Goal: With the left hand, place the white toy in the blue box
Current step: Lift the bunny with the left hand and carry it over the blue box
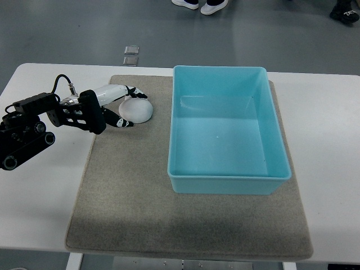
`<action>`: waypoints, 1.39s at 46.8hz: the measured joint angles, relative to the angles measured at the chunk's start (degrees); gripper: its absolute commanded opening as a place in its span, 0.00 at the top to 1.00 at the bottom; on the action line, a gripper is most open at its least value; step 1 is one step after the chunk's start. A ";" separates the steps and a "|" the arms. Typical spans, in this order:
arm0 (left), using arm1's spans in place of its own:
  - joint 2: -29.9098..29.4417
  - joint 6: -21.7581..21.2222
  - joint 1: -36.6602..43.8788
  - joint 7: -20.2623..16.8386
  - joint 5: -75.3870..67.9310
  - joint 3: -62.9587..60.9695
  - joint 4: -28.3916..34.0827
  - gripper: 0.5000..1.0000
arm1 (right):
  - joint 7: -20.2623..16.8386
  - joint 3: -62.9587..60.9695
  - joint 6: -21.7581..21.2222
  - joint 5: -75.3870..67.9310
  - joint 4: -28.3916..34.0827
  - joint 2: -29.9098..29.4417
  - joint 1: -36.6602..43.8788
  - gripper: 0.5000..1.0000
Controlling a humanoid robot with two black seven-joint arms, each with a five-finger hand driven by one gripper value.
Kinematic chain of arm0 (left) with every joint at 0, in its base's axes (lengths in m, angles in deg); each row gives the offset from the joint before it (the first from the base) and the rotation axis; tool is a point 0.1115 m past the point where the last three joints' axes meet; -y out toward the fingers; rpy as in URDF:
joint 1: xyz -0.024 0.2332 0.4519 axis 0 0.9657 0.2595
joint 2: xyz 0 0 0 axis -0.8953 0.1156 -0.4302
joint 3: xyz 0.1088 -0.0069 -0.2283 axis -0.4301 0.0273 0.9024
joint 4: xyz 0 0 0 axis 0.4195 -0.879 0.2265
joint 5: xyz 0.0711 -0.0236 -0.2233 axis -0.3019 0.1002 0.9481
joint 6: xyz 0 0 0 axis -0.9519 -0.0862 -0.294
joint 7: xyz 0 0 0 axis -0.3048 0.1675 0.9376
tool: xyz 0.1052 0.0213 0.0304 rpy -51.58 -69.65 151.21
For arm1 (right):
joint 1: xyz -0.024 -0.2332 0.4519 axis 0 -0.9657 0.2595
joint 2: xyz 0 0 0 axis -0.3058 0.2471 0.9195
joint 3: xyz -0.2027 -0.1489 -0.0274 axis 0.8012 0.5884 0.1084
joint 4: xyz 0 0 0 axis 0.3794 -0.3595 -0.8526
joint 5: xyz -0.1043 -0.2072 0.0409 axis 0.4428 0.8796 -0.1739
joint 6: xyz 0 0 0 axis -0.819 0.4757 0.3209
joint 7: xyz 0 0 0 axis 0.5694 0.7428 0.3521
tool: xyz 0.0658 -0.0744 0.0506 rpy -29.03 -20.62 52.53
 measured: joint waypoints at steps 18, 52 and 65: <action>0.23 -0.39 0.06 0.00 0.05 -0.04 -0.08 1.00 | 0.00 0.00 0.00 0.00 0.00 0.00 0.00 0.13; -1.90 -6.82 -5.31 -1.41 2.09 9.25 -11.46 1.00 | 0.01 0.00 0.01 0.03 0.00 0.00 0.00 0.13; 4.39 -3.12 -6.45 -1.75 1.29 5.28 -17.14 1.00 | 0.00 0.00 0.00 0.03 0.00 0.00 -0.02 0.13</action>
